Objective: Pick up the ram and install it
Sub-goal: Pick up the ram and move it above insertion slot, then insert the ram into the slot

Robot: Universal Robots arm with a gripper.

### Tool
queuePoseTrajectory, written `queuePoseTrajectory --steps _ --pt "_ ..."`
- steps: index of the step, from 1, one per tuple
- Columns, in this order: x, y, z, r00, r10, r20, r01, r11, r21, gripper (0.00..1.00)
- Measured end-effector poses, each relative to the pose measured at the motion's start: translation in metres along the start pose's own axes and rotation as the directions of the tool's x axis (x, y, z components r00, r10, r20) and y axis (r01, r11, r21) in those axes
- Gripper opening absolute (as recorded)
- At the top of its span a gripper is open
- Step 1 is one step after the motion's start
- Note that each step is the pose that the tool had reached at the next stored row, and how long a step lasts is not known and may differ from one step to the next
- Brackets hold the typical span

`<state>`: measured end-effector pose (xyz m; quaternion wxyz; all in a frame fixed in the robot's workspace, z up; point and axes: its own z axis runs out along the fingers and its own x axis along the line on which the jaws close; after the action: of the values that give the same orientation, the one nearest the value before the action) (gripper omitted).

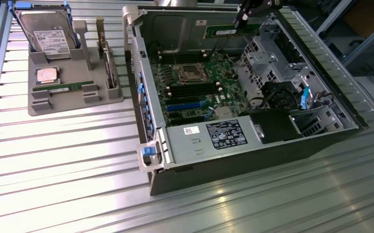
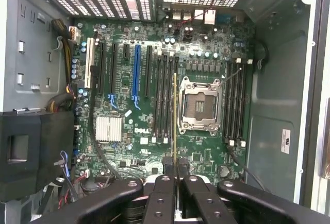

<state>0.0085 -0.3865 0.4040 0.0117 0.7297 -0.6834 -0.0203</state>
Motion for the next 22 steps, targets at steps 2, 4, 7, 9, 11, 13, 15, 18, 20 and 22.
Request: queuePoseTrajectory --steps 2,4,7,9,11,13,15,18,20,22 --pt "0.000 -0.0001 0.0000 1.0000 0.000 0.0000 0.000 1.0000 0.0000 0.12" --pt "0.000 -0.0001 0.0000 1.0000 0.000 0.0000 0.000 1.0000 0.0000 0.12" --pt "0.000 -0.0001 0.0004 1.0000 0.000 -0.0001 0.000 1.0000 0.0000 0.12" --pt "0.000 -0.0002 0.0021 1.0000 0.000 0.0001 0.000 1.0000 0.0000 0.12" --pt "0.000 -0.0002 0.0038 1.0000 0.000 0.0000 0.000 1.0000 0.0000 0.12" --pt "0.000 -0.0003 0.0056 1.0000 0.000 -0.0001 0.000 1.0000 0.0000 0.12" --pt "0.000 -0.0004 0.0077 1.0000 0.000 -0.0001 0.000 1.0000 0.0000 0.12" --pt "0.000 -0.0005 0.0104 1.0000 0.000 0.0000 0.000 1.0000 0.0000 0.12" --pt "0.000 -0.0006 0.0117 1.0000 0.000 0.0000 0.000 1.0000 0.0000 0.12" --pt "0.000 -0.0006 0.0126 1.0000 0.000 0.0000 0.000 1.0000 0.0000 0.12"
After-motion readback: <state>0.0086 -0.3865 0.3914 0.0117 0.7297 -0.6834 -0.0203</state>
